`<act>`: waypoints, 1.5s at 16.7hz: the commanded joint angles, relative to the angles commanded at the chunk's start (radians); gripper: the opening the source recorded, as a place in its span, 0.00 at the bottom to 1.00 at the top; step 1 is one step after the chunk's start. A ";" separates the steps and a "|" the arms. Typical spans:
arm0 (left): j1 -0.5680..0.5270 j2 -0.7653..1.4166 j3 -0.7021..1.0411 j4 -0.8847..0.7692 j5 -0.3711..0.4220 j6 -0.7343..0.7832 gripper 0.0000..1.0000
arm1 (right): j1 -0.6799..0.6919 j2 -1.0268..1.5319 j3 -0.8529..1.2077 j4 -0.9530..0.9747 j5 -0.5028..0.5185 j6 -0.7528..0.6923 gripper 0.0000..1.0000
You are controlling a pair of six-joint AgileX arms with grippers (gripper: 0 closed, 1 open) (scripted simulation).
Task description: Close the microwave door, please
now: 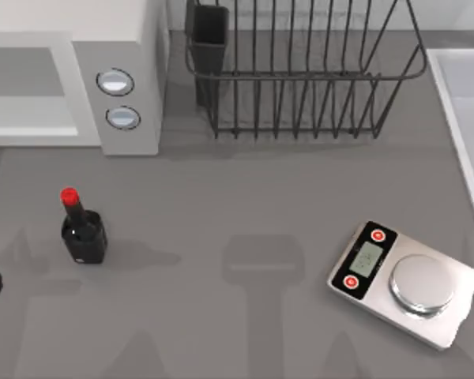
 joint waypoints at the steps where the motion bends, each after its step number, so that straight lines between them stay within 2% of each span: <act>1: 0.009 0.011 0.011 -0.007 0.005 0.008 0.00 | 0.000 0.000 0.000 0.000 0.000 0.000 1.00; 4: 0.079 0.107 0.103 -0.063 0.049 0.073 0.00 | 0.000 0.000 0.000 0.000 0.000 0.000 1.00; 7: 0.200 0.296 0.270 -0.160 0.124 0.186 0.00 | 0.000 0.000 0.000 0.000 0.000 0.000 1.00; 19: 0.818 1.416 1.151 -0.670 0.504 0.769 0.00 | 0.000 0.000 0.000 0.000 0.000 0.000 1.00; 22: 0.921 1.601 1.299 -0.758 0.566 0.867 0.00 | 0.000 0.000 0.000 0.000 0.000 0.000 1.00; 25: 0.975 1.694 1.373 -0.804 0.599 0.919 0.00 | 0.000 0.000 0.000 0.000 0.000 0.000 1.00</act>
